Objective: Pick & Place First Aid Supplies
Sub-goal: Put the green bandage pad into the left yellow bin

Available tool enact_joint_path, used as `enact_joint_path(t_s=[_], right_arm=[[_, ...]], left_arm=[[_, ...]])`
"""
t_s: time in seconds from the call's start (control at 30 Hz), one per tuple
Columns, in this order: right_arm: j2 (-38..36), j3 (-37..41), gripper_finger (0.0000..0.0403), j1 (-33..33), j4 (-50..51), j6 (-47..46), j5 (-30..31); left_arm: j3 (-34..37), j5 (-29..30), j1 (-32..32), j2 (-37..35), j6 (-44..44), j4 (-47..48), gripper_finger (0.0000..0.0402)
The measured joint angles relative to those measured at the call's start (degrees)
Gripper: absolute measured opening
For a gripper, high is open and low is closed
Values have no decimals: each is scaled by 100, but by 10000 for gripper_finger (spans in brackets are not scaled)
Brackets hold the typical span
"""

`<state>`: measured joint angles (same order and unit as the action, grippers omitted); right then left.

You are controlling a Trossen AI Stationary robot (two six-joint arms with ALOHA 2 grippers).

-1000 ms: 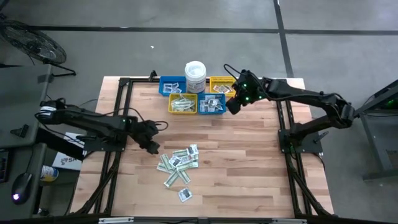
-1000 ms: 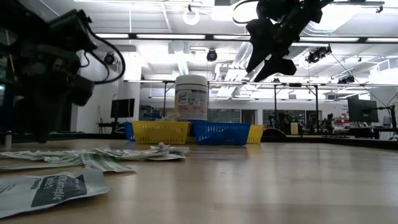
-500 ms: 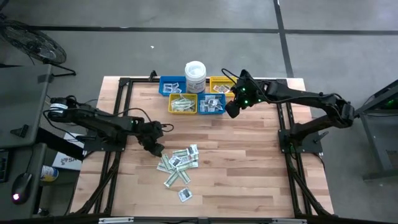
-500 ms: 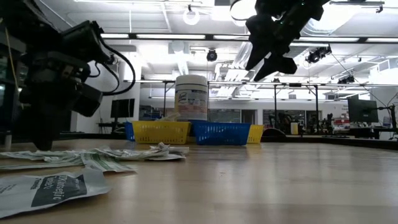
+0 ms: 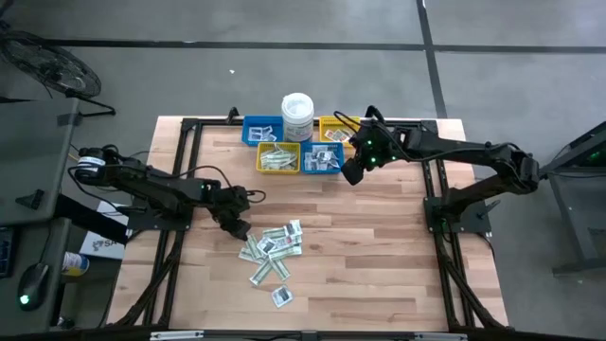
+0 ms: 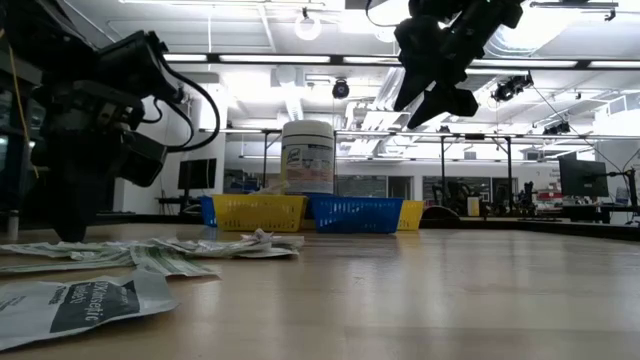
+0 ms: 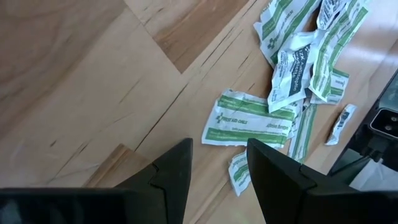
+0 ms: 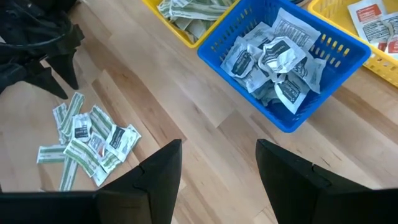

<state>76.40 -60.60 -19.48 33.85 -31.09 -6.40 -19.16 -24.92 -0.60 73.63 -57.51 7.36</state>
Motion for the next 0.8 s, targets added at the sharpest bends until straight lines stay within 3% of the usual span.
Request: enact_joint_path(t_s=[0.43,0.8], right_arm=[[2,0,200,52,-17,-116,5],[2,0,199,279,-20,-311,171]], left_arm=[[0,725,-672,2,-164,-190,158],[15,805,-704,11,-282,-294,153]])
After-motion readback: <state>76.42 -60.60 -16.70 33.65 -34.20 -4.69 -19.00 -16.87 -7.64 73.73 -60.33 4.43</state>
